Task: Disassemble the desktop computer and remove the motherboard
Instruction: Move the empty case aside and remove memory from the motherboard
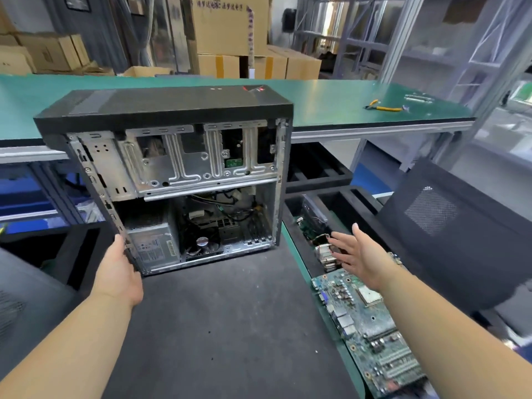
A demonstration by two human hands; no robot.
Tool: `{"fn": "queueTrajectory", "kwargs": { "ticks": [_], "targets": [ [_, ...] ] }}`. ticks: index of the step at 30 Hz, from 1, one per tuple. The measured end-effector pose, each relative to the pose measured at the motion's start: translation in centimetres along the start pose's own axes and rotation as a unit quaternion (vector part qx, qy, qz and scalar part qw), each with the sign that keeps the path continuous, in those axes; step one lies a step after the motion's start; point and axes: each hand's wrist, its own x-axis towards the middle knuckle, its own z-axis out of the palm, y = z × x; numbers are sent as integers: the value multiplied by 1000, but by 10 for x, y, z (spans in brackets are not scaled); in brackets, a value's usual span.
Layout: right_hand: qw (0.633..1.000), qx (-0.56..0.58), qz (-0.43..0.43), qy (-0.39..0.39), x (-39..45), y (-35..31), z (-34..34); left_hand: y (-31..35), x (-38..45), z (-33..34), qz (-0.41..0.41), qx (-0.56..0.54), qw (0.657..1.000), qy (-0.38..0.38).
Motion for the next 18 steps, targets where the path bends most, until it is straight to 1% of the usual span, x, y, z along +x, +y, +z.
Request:
{"fn": "queueTrajectory", "kwargs": {
  "ticks": [1, 3, 4, 6, 8, 10, 13, 15, 16, 18],
  "targets": [
    [1000, -6, -2, -1, -4, 3, -7, -5, -9, 7, -5, -3, 1000, 7],
    [1000, -16, -8, -2, -11, 6, -22, -21, -20, 19, -42, 10, 999, 31],
    [1000, -22, -9, 2, -14, 8, -30, -31, -26, 27, -63, 19, 997, 31],
    [999, -38, -9, 15, -21, 12, -47, -54, -38, 45, -101, 37, 994, 1],
    [997, -63, -10, 34, -28, 19, -65, -81, -54, 70, -125, 49, 990, -50],
    [993, -95, -22, 71, -35, 28, -86, -108, -72, 97, -139, 72, 983, -91],
    [978, -146, -60, 139, -43, 45, -121, -149, -94, 133, -133, 123, 972, -151],
    [967, -182, -67, 163, -47, 55, -143, -174, -109, 151, -107, 187, 957, -195],
    [961, -203, -65, 176, -48, 60, -152, -185, -115, 160, -85, 241, 943, -213],
    [942, -263, -53, 202, -49, 68, -169, -205, -127, 173, -33, 362, 898, -247]
  ]
}}
